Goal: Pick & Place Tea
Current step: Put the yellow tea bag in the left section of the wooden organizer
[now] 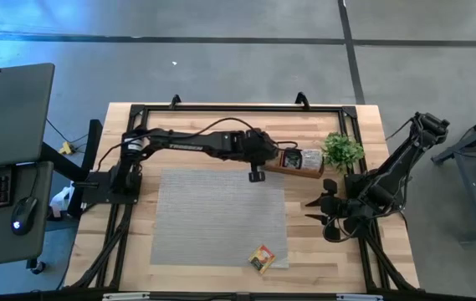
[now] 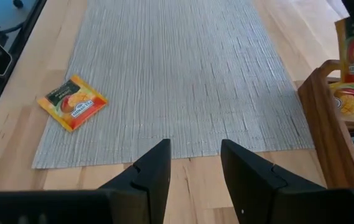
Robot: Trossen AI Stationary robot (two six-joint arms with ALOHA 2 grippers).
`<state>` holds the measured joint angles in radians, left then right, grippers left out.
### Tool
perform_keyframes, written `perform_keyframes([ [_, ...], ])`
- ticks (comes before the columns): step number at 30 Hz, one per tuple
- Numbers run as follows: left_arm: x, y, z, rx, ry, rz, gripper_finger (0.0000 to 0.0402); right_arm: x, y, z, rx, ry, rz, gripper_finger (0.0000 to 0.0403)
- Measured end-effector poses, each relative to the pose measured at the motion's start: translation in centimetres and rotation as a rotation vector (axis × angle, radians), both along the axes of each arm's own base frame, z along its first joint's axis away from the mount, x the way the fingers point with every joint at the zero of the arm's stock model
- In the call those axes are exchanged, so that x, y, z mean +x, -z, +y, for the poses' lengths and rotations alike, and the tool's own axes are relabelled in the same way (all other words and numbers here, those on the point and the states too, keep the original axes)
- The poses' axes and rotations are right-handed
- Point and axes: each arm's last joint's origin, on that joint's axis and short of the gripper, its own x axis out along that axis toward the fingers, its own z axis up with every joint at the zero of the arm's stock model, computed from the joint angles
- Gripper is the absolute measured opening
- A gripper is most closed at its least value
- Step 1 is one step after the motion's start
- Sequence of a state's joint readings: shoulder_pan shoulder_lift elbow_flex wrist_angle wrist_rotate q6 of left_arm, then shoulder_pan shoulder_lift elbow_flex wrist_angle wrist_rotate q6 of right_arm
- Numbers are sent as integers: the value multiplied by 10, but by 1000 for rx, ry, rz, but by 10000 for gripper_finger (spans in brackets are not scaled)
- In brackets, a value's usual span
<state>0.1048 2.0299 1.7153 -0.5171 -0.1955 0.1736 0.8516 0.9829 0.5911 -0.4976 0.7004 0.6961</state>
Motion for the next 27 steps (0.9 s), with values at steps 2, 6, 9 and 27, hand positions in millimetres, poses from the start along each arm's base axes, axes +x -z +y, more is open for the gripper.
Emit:
perform_keyframes([
  [2, 1, 1, 2, 14, -18, -5, 1, 0, 0, 0, -1, 0, 0, 138],
  [6, 4, -3, 2, 27, -16, -57, 1, 0, 0, 0, -10, 9, -9, 138],
  [9, 3, -3, 2, 41, -7, -40, 1, 0, 0, 0, -11, 8, -9, 138],
  [27, 14, 30, 5, 73, -122, 11, 1, 0, 0, 0, -14, 1, -3, 138],
])
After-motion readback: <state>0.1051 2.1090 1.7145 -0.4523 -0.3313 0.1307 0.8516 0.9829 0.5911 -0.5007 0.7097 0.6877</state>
